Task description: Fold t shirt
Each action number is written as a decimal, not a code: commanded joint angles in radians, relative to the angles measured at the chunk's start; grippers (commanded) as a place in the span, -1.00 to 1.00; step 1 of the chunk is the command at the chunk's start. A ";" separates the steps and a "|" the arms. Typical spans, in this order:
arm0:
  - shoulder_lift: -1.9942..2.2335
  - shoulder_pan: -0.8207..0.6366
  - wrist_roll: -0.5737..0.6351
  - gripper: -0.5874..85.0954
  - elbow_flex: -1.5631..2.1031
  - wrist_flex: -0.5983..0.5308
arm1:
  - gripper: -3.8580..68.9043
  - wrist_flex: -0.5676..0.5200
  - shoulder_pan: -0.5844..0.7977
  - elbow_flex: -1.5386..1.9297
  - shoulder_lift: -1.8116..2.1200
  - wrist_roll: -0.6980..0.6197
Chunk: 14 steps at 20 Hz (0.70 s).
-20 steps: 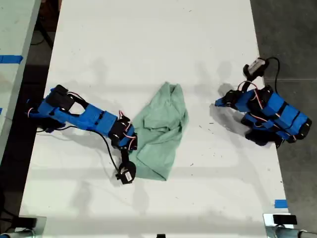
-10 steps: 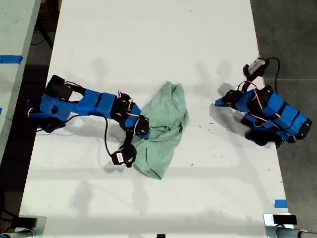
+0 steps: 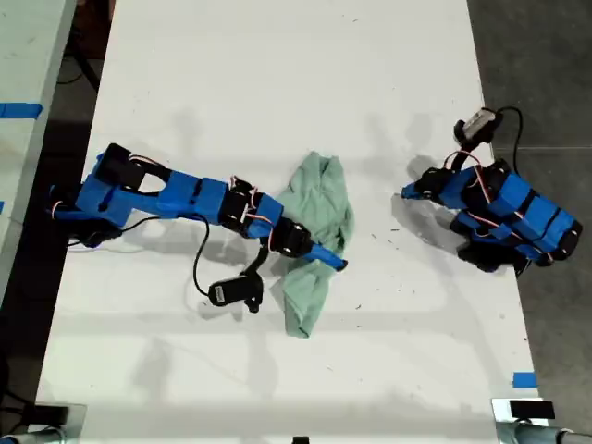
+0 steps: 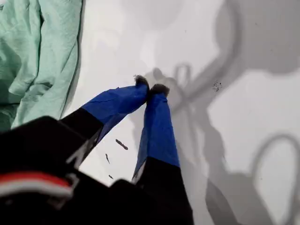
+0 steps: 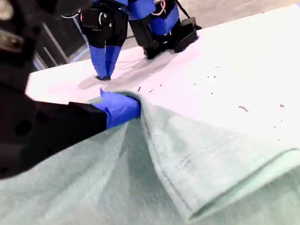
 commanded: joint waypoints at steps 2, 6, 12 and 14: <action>0.172 -0.052 0.008 -0.78 -0.051 0.069 | -0.83 0.008 0.011 0.035 0.014 -0.014; 0.298 -0.130 0.069 -0.78 -0.043 0.060 | -0.83 0.009 0.011 0.035 0.014 -0.015; 0.327 -0.218 0.054 -0.79 -0.029 0.156 | -0.83 0.009 0.012 0.035 0.014 -0.017; 0.468 -0.278 -0.011 -0.95 0.118 0.275 | -0.83 0.009 0.012 0.035 0.014 -0.017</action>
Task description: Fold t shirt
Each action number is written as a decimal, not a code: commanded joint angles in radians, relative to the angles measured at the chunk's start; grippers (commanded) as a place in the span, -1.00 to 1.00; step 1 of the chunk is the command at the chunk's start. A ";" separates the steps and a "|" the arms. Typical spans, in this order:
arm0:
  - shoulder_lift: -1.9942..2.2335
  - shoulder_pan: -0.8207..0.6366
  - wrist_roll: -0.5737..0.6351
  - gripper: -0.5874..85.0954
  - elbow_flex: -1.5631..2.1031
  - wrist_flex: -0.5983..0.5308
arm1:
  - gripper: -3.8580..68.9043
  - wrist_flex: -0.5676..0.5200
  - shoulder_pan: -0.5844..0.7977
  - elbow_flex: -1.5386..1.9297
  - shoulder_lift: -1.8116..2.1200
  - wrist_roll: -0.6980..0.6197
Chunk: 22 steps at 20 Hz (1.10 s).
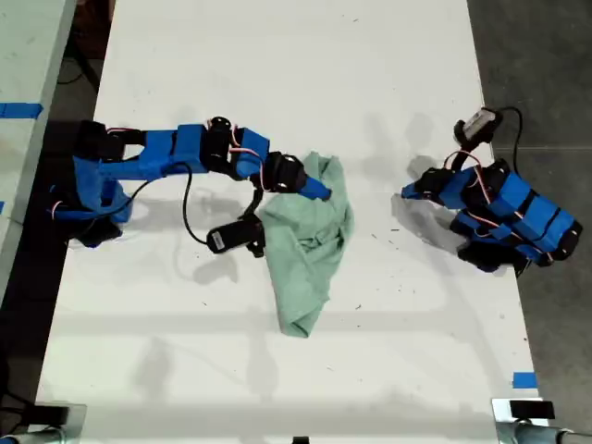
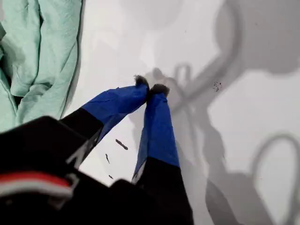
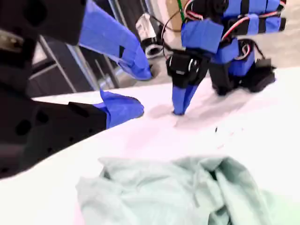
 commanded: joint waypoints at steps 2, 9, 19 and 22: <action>0.546 -0.164 -0.084 -0.99 0.526 -0.089 | -0.83 0.009 0.012 0.035 0.014 -0.018; 1.585 -0.661 -0.046 -0.99 1.781 -0.357 | -0.83 0.009 0.017 0.035 0.014 -0.017; 2.212 -0.739 0.014 -0.99 2.235 -0.221 | -0.83 0.011 -0.009 0.035 0.014 0.003; 2.212 -0.750 0.003 -0.99 2.235 -0.210 | -0.83 0.011 -0.012 0.035 0.014 0.005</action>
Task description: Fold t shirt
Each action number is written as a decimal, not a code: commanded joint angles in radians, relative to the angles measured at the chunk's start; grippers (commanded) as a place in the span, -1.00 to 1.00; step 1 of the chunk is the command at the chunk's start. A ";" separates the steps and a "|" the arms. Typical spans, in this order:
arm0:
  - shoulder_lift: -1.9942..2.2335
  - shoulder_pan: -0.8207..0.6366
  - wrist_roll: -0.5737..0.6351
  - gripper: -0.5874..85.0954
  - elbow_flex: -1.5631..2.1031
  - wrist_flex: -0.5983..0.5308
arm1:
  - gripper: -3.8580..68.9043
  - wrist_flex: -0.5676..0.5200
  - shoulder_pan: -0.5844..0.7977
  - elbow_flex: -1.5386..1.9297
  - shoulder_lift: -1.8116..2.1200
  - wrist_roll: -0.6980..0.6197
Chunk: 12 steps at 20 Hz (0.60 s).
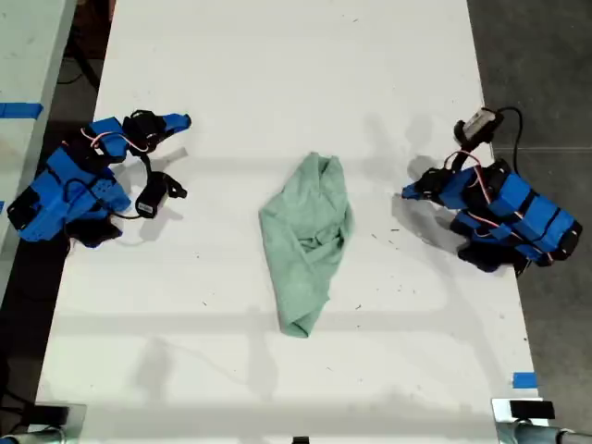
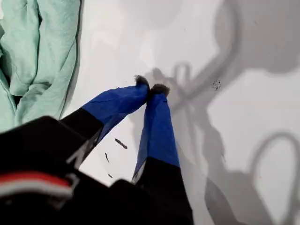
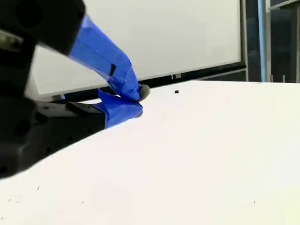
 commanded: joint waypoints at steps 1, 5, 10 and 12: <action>0.011 -0.012 -0.023 -0.99 0.041 0.005 | -0.83 0.005 -0.012 0.035 0.014 0.005; 0.011 -0.017 -0.026 -0.99 0.041 0.008 | -0.83 0.005 -0.015 0.035 0.014 0.005; 0.011 -0.020 -0.029 -0.99 0.041 0.011 | -0.83 0.005 -0.017 0.035 0.014 0.005; 0.011 -0.020 -0.032 -0.99 0.041 0.012 | -0.83 0.005 -0.017 0.035 0.014 0.005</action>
